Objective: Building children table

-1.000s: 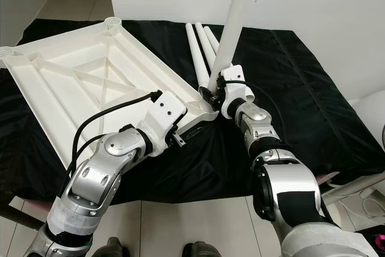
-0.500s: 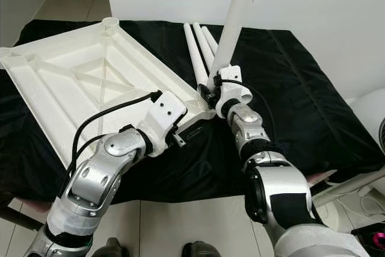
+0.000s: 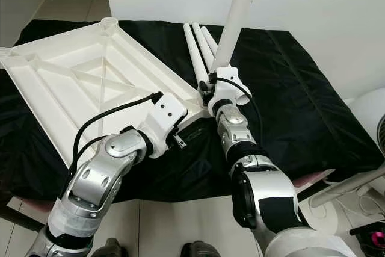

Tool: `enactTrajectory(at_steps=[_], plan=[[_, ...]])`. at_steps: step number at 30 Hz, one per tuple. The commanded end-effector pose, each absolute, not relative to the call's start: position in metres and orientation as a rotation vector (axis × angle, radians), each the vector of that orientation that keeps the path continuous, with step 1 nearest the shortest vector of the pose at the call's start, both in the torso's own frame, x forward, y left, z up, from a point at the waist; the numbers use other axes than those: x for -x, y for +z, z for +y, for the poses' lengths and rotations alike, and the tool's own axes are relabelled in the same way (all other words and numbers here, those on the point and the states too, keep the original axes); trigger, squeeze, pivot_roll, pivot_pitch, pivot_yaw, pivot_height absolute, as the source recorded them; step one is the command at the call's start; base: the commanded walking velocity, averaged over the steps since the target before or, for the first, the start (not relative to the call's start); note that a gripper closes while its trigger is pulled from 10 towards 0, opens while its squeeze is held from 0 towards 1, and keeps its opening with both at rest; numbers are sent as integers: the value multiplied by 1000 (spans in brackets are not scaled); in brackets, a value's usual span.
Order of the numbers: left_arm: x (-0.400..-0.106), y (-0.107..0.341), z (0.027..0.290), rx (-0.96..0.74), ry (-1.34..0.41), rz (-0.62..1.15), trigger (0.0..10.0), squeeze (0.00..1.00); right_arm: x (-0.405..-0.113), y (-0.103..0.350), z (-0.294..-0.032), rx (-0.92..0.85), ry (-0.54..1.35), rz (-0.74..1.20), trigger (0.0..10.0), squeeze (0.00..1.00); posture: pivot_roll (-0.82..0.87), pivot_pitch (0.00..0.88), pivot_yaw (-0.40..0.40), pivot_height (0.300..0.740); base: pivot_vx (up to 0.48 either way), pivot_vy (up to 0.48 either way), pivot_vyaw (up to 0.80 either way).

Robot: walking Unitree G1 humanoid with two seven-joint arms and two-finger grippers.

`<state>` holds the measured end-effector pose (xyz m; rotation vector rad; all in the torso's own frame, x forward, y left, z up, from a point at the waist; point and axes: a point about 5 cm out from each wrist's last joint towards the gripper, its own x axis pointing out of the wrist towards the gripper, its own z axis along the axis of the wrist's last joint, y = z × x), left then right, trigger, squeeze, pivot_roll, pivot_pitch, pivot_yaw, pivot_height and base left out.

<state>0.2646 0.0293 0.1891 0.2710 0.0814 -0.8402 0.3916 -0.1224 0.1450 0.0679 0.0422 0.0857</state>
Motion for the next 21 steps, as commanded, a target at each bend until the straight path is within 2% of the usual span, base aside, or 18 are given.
enactTrajectory(at_steps=[1, 10, 18, 19, 21], plan=[[-263, 191, 29, -266, -791, 66, 10000, 0, -383, 117, -128, -92, -18, 170, 10000, 0, 48, 37, -83, 740, 0, 0, 0], [-262, 189, 28, -265, -790, 65, 10000, 0, -374, 119, -115, -105, -253, 133, 10000, 0, 50, 26, -95, 740, 0, 0, 0], [-262, 189, 27, -265, -790, 63, 10000, 0, -371, 120, -106, -131, -247, 108, 10000, 0, 51, 19, -96, 740, 0, 0, 0], [-261, 189, 27, -266, -791, 63, 10000, 0, -371, 122, -105, -138, -234, 91, 10000, 635, 51, 19, -96, 740, 0, 0, 0], [-262, 189, 27, -266, -791, 62, 10000, 0, -371, 124, -106, -141, -232, 81, 10000, 635, 52, 18, -95, 740, 0, 0, 0]])
